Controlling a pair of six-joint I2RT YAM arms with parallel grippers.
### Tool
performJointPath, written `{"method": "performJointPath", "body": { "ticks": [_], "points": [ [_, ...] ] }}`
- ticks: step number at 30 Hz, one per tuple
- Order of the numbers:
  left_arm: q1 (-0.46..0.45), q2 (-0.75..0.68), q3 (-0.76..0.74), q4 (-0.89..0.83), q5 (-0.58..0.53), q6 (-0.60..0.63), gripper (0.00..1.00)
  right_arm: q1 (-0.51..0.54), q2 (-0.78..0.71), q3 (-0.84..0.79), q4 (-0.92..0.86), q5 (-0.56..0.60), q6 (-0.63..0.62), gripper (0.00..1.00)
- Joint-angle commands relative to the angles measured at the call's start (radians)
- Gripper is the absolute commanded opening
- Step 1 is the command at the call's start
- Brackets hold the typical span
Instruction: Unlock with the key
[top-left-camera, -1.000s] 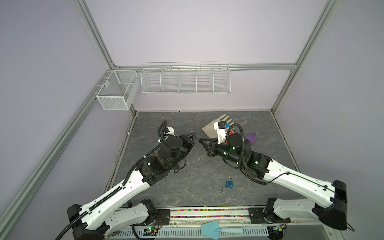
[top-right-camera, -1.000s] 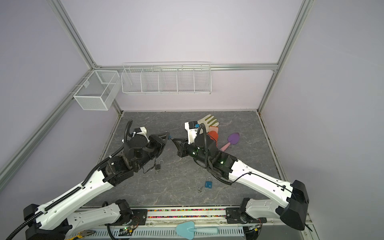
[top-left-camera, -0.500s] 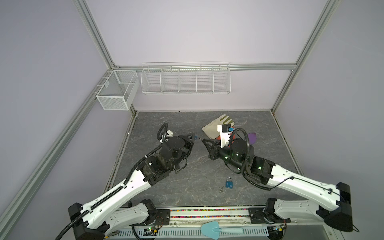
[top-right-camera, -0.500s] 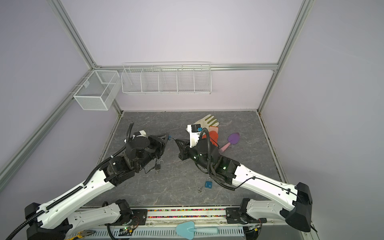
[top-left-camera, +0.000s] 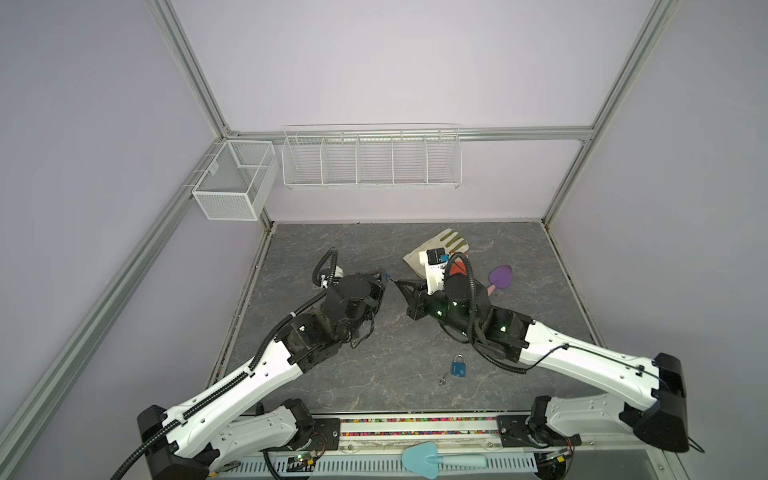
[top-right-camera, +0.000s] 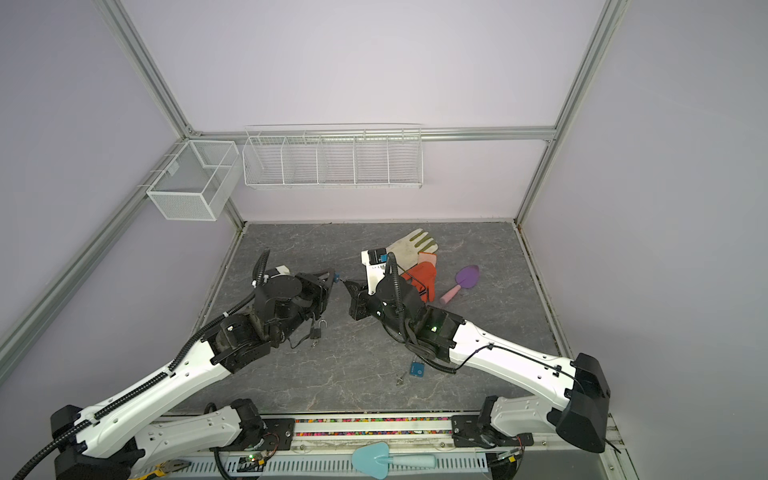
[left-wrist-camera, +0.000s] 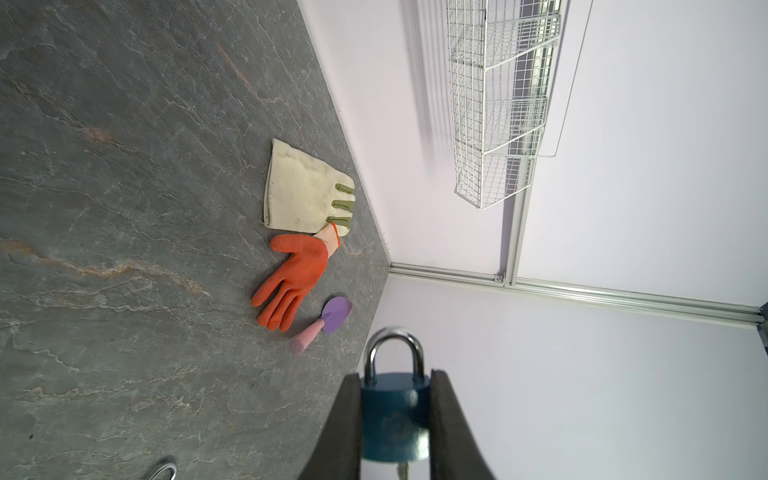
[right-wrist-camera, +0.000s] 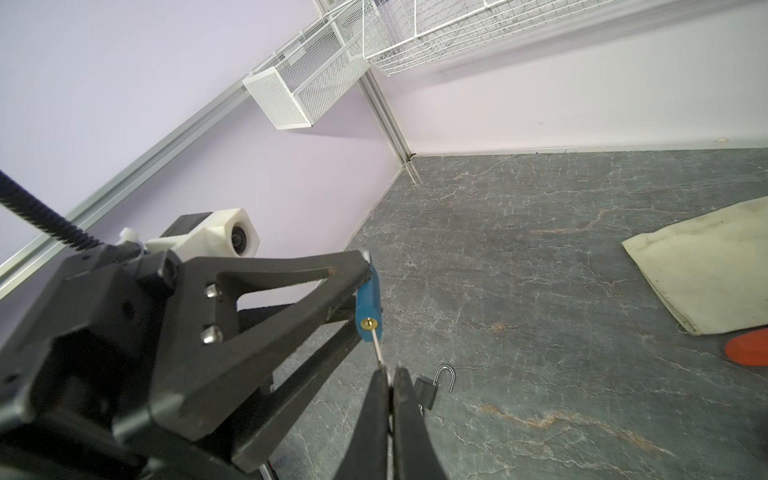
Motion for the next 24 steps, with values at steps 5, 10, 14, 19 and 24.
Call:
{"method": "performJointPath", "body": {
  "ticks": [5,10,14,19,24],
  "points": [
    [-0.003,-0.008,-0.012,0.006,-0.019,-0.019,0.00,0.003,0.016,0.034,0.024,-0.016,-0.012,0.07],
    [-0.003,-0.019,-0.020,0.005,-0.023,-0.026,0.00,0.001,0.022,0.052,0.017,-0.019,-0.019,0.07],
    [-0.004,-0.020,-0.018,0.018,-0.015,-0.027,0.00,0.001,0.036,0.042,0.015,0.003,-0.018,0.06],
    [-0.003,-0.018,-0.012,0.019,-0.016,-0.027,0.00,0.004,0.043,0.036,0.023,-0.001,-0.014,0.06],
    [-0.003,-0.023,-0.013,0.015,-0.027,-0.026,0.00,0.004,0.007,0.013,0.011,0.035,-0.014,0.07]
  ]
}}
